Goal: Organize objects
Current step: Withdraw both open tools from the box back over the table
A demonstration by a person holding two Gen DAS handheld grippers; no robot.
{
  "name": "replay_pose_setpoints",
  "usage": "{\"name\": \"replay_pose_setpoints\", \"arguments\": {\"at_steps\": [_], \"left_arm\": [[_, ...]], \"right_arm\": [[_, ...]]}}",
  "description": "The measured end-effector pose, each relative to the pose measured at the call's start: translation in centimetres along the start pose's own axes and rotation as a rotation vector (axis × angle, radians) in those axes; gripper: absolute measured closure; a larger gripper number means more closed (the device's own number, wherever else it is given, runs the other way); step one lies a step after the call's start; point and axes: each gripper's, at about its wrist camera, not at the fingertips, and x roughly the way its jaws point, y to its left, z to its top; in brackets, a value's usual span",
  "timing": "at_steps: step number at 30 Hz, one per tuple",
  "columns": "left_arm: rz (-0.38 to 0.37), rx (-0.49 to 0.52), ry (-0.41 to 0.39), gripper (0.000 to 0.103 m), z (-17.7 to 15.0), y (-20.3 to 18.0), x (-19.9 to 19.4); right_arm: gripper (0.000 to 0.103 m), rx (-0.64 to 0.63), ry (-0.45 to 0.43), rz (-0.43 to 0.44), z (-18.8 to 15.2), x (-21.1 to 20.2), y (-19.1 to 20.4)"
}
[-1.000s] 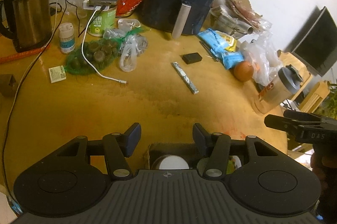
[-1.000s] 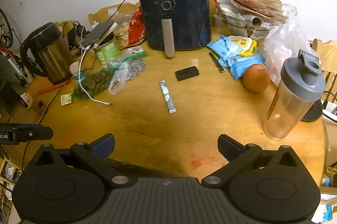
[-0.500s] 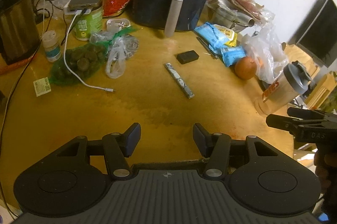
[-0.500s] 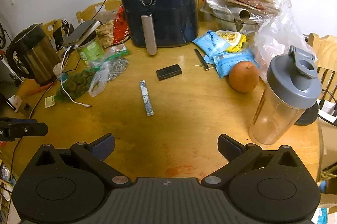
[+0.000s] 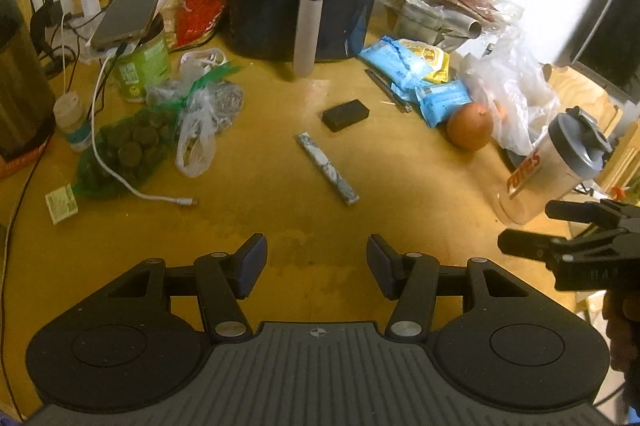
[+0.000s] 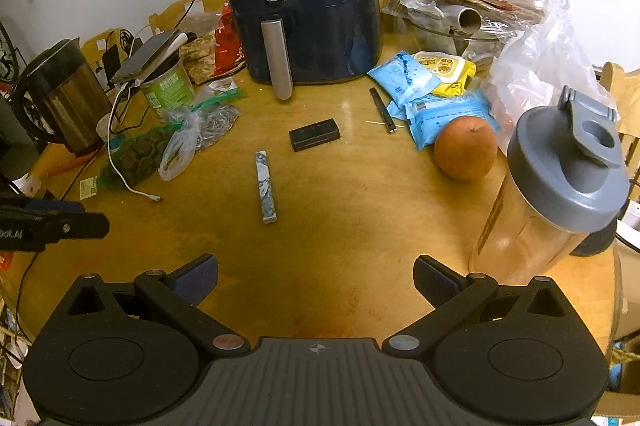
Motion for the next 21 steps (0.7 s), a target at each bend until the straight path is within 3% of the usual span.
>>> {"name": "replay_pose_setpoints", "arguments": {"at_steps": [6, 8, 10, 21], "left_arm": [[-0.003, 0.029, -0.007, 0.048, 1.2, -0.6, 1.3], [-0.011, 0.041, -0.014, 0.035, 1.5, -0.7, 1.7], [-0.01, 0.053, -0.03, 0.03, 1.7, -0.8, 2.0], [-0.069, 0.127, -0.019, 0.029, 3.2, -1.3, 4.9]], "right_arm": [[0.0, 0.014, 0.007, 0.0, 0.0, 0.5, -0.4], [0.0, 0.027, 0.007, -0.005, -0.1, 0.4, -0.5], [0.0, 0.044, 0.011, -0.016, -0.3, 0.3, -0.5], [0.0, 0.086, 0.014, -0.093, -1.6, -0.6, -0.2]]}}
